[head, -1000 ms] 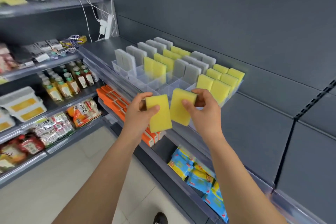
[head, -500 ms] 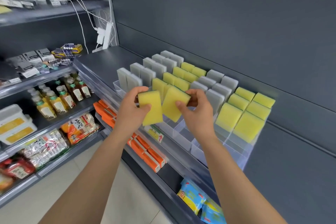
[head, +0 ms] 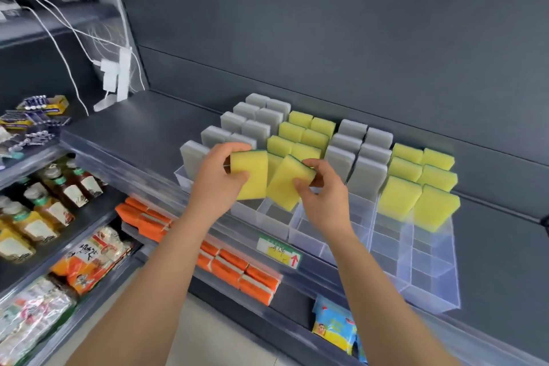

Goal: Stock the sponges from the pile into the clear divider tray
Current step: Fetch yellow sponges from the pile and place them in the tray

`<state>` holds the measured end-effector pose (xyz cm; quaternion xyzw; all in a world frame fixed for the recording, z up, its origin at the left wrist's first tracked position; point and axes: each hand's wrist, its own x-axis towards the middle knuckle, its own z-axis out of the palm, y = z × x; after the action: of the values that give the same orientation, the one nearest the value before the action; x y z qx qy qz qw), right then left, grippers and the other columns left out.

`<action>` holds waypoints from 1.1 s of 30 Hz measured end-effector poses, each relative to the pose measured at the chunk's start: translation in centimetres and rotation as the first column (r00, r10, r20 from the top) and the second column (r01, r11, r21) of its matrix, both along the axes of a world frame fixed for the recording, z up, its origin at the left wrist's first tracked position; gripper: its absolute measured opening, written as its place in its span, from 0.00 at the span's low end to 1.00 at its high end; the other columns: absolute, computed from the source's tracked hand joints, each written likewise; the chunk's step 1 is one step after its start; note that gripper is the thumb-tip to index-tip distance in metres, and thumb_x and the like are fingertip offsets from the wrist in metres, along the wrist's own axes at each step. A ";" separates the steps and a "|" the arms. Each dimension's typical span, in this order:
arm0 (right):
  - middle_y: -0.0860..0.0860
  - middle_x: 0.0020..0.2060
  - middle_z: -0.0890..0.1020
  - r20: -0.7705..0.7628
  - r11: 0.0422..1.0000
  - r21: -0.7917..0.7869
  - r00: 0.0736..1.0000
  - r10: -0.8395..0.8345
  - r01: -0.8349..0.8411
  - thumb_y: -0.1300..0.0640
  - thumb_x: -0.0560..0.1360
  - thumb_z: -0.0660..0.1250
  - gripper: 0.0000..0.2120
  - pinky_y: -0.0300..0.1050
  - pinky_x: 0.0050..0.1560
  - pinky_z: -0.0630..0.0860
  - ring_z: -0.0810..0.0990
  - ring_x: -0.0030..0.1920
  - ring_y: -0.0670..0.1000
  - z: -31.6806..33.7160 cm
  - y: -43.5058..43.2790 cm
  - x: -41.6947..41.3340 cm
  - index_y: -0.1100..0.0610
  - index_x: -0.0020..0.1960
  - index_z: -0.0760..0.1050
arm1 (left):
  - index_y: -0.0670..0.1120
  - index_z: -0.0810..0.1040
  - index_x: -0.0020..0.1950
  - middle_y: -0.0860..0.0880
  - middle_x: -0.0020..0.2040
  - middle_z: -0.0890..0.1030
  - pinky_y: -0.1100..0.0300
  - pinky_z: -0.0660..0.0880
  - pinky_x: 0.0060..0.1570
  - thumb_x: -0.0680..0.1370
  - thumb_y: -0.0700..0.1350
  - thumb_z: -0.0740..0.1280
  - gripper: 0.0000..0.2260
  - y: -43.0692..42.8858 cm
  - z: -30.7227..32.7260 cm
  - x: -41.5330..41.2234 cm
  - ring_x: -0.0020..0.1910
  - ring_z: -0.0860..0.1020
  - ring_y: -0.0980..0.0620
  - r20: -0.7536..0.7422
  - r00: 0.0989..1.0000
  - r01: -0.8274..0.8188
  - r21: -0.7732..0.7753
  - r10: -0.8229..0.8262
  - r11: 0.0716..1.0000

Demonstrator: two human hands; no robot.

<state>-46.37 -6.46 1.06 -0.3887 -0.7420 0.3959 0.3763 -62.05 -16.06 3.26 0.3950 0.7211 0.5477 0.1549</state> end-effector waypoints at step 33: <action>0.54 0.51 0.79 0.355 0.925 0.370 0.908 -0.224 0.084 0.64 0.70 0.72 0.16 0.48 0.54 0.75 0.76 0.53 0.56 -3.6 -2.0 -2.5 0.59 0.57 0.78 | 0.49 0.71 0.58 0.51 0.57 0.76 0.58 0.64 0.41 0.74 0.41 0.69 0.14 3.6 -0.4 -5.0 0.44 0.69 0.51 -0.516 0.696 0.251 -0.475 -0.499 0.843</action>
<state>-48.82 -8.46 -2.49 -0.4455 -0.8264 0.1424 0.3136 -67.08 -12.44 2.90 0.6575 0.7219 0.1962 0.0902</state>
